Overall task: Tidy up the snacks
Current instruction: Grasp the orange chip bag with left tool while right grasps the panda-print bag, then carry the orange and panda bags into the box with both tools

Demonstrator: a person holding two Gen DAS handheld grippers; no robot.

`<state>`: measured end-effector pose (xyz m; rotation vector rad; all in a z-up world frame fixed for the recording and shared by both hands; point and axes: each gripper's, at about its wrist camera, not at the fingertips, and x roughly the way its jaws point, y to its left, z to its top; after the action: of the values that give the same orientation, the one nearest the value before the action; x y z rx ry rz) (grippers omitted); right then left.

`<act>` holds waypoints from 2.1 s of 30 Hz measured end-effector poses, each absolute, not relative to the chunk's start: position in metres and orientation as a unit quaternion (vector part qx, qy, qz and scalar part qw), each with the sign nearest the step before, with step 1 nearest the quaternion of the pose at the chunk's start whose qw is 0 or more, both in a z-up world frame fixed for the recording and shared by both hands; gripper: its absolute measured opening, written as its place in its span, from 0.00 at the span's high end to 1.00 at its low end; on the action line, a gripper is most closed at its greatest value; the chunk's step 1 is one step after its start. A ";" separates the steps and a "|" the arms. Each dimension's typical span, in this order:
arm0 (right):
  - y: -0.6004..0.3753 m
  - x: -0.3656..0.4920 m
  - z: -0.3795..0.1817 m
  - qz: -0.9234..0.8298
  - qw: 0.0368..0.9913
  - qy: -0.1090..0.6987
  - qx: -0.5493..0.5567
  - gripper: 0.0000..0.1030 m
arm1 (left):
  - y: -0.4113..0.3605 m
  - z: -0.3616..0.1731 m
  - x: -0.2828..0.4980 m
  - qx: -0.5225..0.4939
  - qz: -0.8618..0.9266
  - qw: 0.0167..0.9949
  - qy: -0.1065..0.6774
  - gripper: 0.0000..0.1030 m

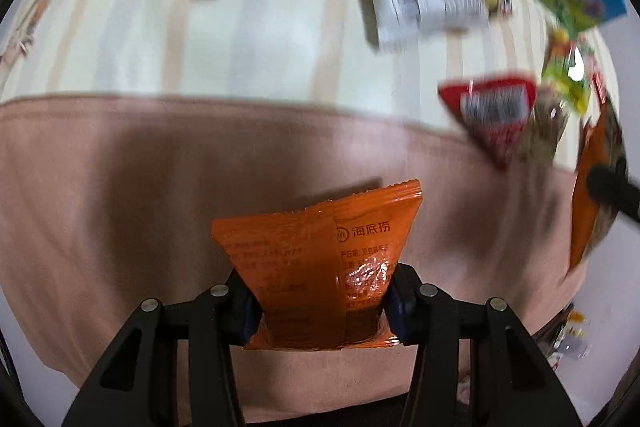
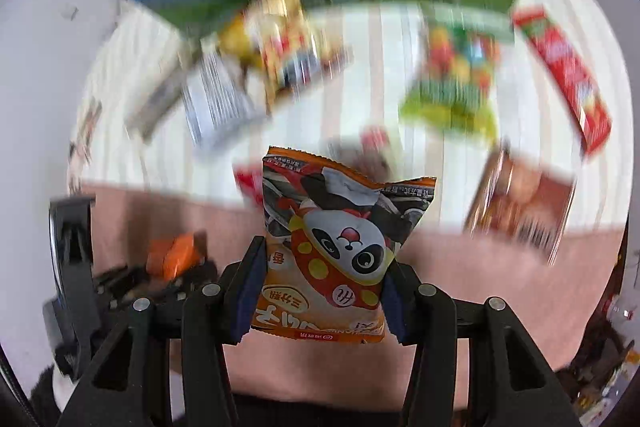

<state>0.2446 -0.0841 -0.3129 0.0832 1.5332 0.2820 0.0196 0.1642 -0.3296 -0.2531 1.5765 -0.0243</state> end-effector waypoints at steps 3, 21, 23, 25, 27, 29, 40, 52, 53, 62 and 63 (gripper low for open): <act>-0.088 0.217 -0.349 0.113 0.689 0.715 0.034 0.47 | 0.156 -0.339 0.014 -0.088 -0.013 0.696 0.713 0.54; -0.109 0.167 -0.371 0.069 0.708 0.702 0.032 0.52 | 0.152 -0.323 0.019 -0.116 -0.006 0.690 0.715 0.58; -0.107 0.162 -0.356 0.090 0.709 0.698 0.048 0.52 | 0.151 -0.306 0.015 -0.116 -0.009 0.697 0.708 0.58; -0.110 0.168 -0.331 0.112 0.715 0.688 0.060 0.52 | 0.152 -0.286 0.017 -0.120 -0.016 0.706 0.698 0.58; -0.113 0.174 -0.305 0.131 0.723 0.674 0.075 0.52 | 0.149 -0.256 0.023 -0.126 -0.030 0.721 0.680 0.58; -0.117 0.191 -0.267 0.149 0.742 0.648 0.081 0.52 | 0.145 -0.218 0.037 -0.127 -0.046 0.744 0.655 0.58; -0.094 0.379 -0.125 0.153 0.838 0.522 0.030 0.52 | 0.134 -0.086 0.199 -0.118 -0.066 0.814 0.565 0.58; -0.054 0.510 -0.220 0.131 0.772 0.621 0.035 0.52 | 0.135 -0.192 0.343 -0.140 -0.055 0.714 0.684 0.57; -0.053 0.512 -0.230 0.132 0.767 0.627 0.034 0.52 | 0.134 -0.203 0.345 -0.134 -0.055 0.706 0.693 0.57; -0.045 0.528 -0.285 0.149 0.733 0.663 0.032 0.52 | 0.132 -0.242 0.348 -0.113 -0.055 0.680 0.722 0.58; -0.043 0.528 -0.289 0.153 0.726 0.669 0.033 0.52 | 0.132 -0.244 0.347 -0.107 -0.053 0.679 0.724 0.58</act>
<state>0.5280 -0.0435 -0.2889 0.0723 1.4755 0.3381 0.3474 0.1319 -0.2443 -0.2410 1.6267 -0.1197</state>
